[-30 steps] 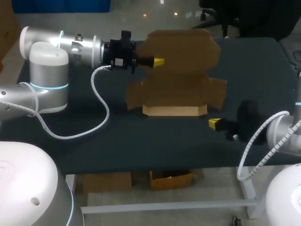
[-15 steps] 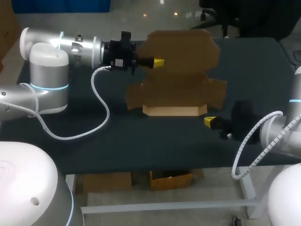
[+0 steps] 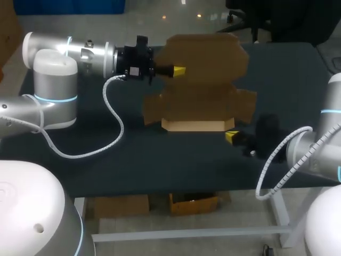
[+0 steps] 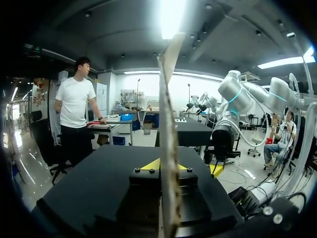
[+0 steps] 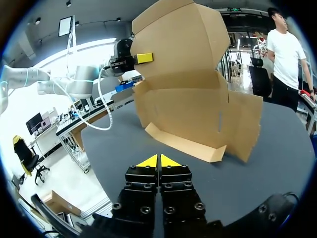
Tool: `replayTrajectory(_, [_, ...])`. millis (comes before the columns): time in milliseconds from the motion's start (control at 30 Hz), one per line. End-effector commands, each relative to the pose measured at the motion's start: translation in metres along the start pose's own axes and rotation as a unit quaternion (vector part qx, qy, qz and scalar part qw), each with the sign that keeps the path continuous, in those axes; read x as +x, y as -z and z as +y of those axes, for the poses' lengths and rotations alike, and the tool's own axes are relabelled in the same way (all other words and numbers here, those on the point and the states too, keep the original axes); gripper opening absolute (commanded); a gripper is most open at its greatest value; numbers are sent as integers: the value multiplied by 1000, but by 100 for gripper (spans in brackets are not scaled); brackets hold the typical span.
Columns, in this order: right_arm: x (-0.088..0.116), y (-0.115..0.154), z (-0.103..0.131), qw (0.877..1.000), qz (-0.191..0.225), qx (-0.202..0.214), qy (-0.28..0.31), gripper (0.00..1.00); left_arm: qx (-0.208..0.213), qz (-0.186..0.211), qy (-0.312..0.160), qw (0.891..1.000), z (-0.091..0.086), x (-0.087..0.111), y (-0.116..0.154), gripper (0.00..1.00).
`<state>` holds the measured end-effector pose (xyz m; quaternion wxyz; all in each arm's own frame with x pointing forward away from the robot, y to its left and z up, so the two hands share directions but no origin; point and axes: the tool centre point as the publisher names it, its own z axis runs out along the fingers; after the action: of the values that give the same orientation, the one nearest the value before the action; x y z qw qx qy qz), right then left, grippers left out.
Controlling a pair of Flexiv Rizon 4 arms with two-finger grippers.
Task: Assemble the packaging by folding the flat box into shape, placing the metal phone stand inside, and closing the box properly
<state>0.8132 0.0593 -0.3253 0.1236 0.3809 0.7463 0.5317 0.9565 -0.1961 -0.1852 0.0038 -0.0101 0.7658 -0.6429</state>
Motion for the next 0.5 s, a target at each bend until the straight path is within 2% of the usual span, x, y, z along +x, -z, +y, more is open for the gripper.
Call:
replayTrajectory(33, [1,-16,-1,1000,-11,7,-6,0,-1,3,0,1000,1,-2,0,0])
replayTrajectory(500, [1,-19,-2,1000,-16,12,-7,0,-1,3,0,1000,1,-2,0,0])
